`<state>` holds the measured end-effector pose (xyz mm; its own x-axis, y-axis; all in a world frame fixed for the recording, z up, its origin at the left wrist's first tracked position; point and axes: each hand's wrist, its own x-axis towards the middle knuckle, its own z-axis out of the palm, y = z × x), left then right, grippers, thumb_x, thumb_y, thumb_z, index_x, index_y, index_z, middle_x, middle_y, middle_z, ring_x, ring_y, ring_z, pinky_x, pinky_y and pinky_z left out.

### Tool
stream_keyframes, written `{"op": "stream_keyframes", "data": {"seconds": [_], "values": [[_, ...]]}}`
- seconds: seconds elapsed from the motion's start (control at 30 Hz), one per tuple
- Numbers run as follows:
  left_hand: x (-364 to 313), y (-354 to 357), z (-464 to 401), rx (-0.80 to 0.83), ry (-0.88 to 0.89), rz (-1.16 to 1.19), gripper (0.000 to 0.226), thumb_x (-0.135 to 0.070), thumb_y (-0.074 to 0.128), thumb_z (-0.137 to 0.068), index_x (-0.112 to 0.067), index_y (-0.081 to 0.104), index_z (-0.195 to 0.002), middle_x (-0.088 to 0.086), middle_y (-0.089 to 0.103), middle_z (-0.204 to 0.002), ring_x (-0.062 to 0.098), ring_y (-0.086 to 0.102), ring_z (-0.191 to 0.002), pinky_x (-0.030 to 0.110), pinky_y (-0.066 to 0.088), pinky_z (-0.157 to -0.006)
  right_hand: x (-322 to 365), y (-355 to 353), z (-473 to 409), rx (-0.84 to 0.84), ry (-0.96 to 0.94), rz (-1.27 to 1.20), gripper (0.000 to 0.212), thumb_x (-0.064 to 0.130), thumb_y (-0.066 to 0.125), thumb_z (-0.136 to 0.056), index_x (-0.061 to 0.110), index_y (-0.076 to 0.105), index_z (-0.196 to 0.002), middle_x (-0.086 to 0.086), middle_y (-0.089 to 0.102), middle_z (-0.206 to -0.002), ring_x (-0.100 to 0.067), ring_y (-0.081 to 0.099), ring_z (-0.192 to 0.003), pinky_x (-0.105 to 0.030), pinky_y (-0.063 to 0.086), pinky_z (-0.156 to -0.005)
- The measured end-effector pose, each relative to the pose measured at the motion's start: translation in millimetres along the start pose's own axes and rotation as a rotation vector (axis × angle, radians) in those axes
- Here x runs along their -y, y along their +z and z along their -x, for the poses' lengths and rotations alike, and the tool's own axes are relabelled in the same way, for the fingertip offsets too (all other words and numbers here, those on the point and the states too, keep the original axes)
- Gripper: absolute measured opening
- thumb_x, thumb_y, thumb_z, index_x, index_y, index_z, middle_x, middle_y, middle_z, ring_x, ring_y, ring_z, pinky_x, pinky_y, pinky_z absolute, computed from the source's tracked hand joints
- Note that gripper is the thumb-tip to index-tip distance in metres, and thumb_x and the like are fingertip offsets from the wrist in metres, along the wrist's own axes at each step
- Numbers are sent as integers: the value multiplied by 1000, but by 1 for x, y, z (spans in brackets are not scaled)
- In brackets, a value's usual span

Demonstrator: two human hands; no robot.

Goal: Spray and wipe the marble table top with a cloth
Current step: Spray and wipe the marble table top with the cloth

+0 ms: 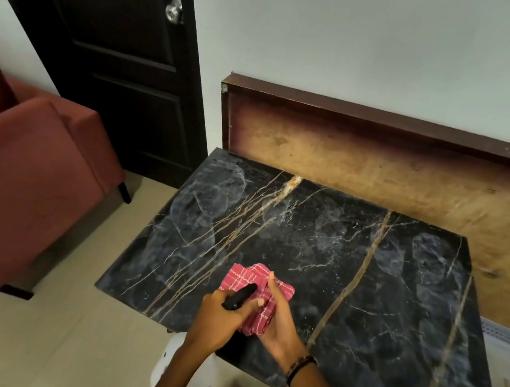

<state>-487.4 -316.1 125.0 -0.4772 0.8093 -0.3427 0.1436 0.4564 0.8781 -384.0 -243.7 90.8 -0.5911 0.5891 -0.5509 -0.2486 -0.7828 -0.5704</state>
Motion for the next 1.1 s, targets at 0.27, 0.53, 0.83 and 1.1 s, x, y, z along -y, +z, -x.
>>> {"op": "stream_keyframes", "data": {"seconds": [0.27,0.53,0.83,1.1], "values": [[12,-54,-21,-38,-60,25,28,-48,76,-70,-23,70,-81,-10,66,-59,-3,61,-51,9,41,-52,-15,40,-30,-4,-56,-37,52,41,49,-94,2,58,-128,-23,64,-122,-35,63,-111,-47,50,-95],[36,-145,-73,131,35,-50,58,-67,74,-52,-19,72,-84,-1,73,-74,10,69,-70,21,55,-71,-42,112,-85,-30,-84,-183,52,42,41,-99,3,55,-129,-25,61,-125,-38,60,-115,-52,49,-96],[67,-206,-107,193,48,-42,63,-71,76,-50,-23,74,-91,-1,71,-66,11,66,-61,26,56,-62,-75,157,-127,-172,-166,-201,52,43,53,-88,9,56,-128,-21,67,-117,-37,65,-108,-55,48,-94],[73,-228,-123,172,111,5,38,-54,73,-65,-20,70,-81,-7,71,-67,3,67,-63,17,55,-64,-85,171,-144,-212,-170,-151,52,44,53,-89,12,54,-131,-19,67,-119,-36,64,-110,-56,49,-93]]}}
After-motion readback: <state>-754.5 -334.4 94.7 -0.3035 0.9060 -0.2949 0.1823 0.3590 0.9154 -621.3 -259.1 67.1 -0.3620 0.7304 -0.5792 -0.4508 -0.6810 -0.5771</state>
